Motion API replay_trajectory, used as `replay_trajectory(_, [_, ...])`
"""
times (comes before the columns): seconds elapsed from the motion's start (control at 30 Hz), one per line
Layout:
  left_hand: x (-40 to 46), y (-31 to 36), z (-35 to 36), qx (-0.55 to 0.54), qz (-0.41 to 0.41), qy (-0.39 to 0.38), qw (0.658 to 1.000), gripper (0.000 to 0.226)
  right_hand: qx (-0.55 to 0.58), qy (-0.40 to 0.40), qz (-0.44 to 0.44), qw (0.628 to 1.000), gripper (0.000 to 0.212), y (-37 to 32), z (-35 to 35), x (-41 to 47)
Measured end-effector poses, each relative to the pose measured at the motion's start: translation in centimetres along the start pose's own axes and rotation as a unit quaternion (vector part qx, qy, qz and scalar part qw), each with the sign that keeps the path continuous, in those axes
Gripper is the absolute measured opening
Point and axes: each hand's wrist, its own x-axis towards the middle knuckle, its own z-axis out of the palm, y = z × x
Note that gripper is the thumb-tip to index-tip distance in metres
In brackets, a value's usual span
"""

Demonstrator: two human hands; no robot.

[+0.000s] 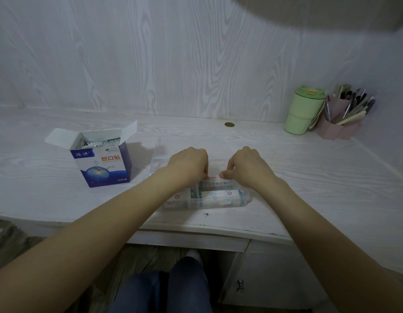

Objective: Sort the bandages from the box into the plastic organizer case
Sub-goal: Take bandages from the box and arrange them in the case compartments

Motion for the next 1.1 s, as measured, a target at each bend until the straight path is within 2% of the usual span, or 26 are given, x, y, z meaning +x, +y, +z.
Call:
replay_trajectory(0.17, [0.3, -0.1, 0.0, -0.005, -0.004, -0.022, 1.0, 0.017, 0.001, -0.014, 0.004, 1.0, 0.038, 0.0, -0.1, -0.1])
replay_trajectory(0.57, [0.4, -0.2, -0.1, -0.015, 0.005, -0.021, 1.0, 0.014, 0.041, -0.029, 0.007, 0.999, 0.036, 0.0, -0.5, -0.5])
replay_trajectory(1.0, [-0.1, -0.3, -0.4, -0.039, 0.015, 0.006, 0.999, 0.019, 0.063, -0.041, 0.024, 0.997, 0.032, 0.1, -0.5, -0.2])
replay_trajectory(1.1, [-0.5, -0.5, -1.1, -0.051, 0.015, 0.024, 0.998, 0.023, 0.058, -0.013, 0.008, 0.998, 0.028, -0.1, -1.2, -0.7])
